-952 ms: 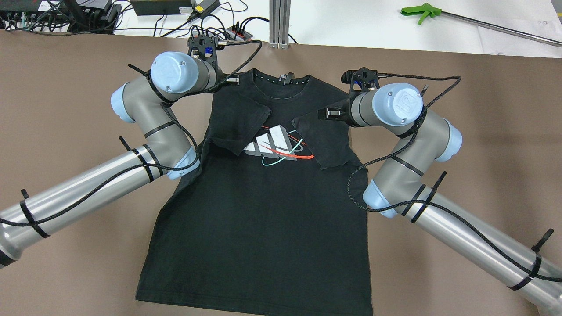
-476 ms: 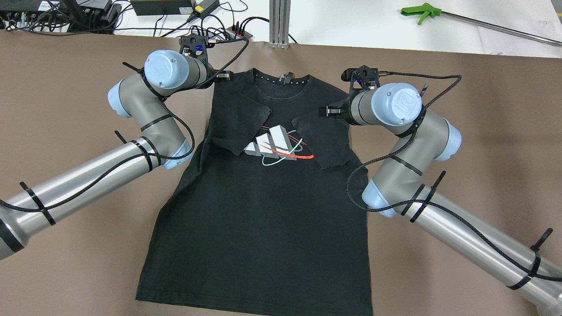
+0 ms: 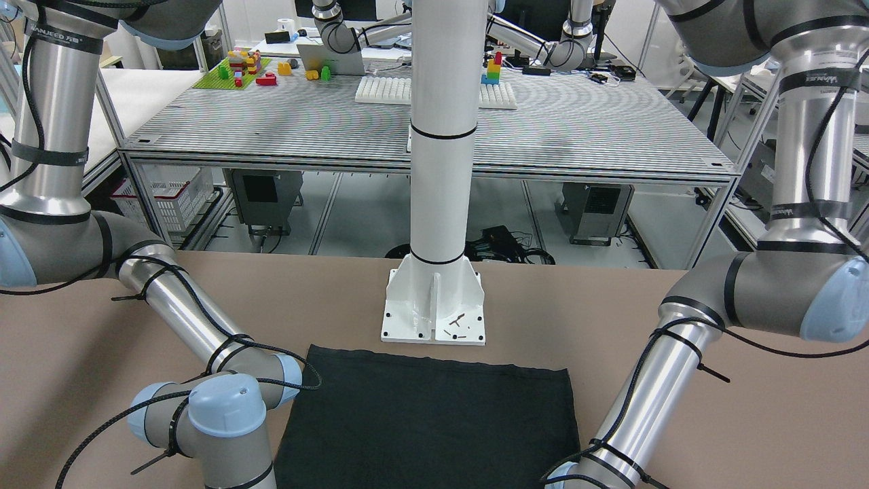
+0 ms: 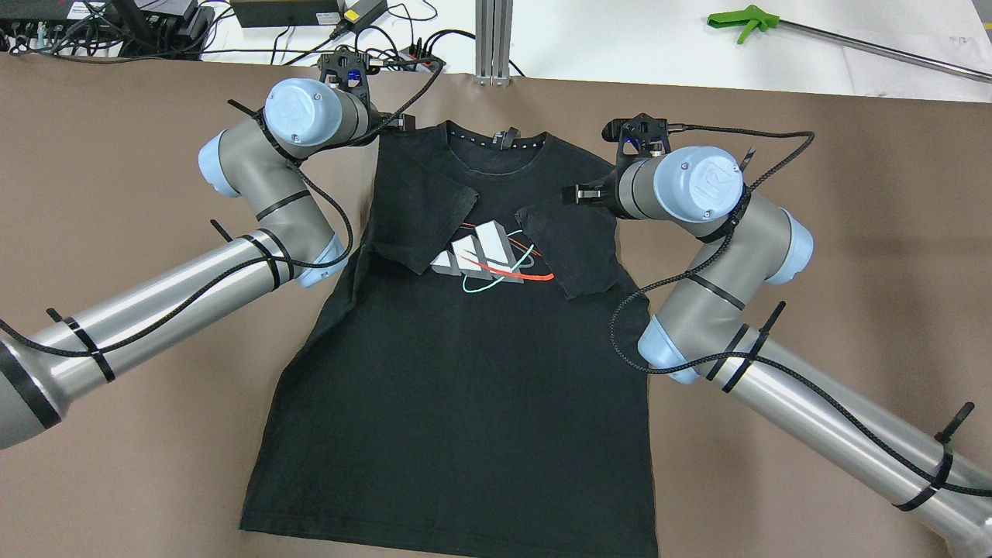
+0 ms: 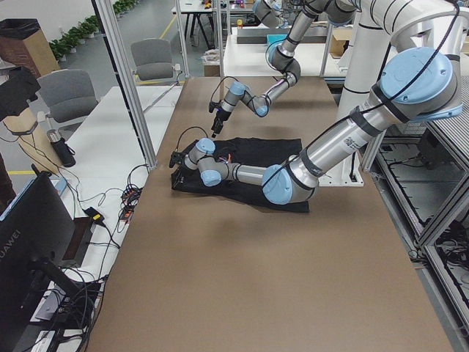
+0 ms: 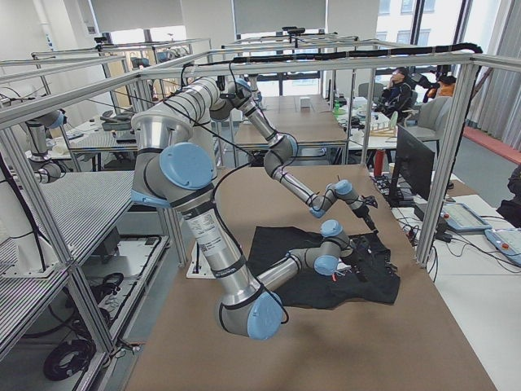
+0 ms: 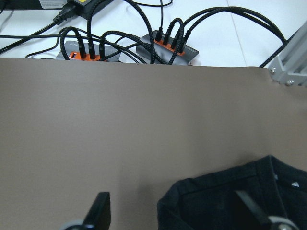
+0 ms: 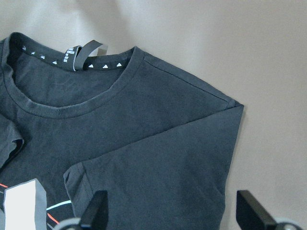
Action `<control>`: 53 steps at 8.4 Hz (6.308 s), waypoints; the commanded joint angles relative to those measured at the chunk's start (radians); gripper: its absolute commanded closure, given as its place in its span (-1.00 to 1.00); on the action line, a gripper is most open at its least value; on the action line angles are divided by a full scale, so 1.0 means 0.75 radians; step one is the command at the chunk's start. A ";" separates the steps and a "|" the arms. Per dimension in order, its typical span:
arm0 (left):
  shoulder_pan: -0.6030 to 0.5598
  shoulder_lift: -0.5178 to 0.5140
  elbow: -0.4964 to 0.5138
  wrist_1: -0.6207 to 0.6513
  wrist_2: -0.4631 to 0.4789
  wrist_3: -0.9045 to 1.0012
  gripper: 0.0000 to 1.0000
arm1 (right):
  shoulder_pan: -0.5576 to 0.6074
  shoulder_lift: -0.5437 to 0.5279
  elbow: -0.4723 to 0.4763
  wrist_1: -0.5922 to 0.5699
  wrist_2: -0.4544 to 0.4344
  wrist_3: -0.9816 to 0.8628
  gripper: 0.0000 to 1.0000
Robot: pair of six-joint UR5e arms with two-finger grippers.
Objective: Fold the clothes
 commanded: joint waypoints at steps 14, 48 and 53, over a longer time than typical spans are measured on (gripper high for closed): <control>-0.026 -0.019 0.092 -0.052 -0.024 0.028 1.00 | -0.004 0.015 -0.029 0.004 -0.020 -0.002 -0.89; 0.301 0.774 -1.084 0.274 0.144 -0.023 -0.49 | -0.006 0.015 -0.033 0.004 -0.018 -0.004 -0.89; 0.297 0.746 -1.004 0.269 0.140 -0.018 0.64 | -0.008 0.013 -0.035 0.004 -0.020 -0.004 -0.89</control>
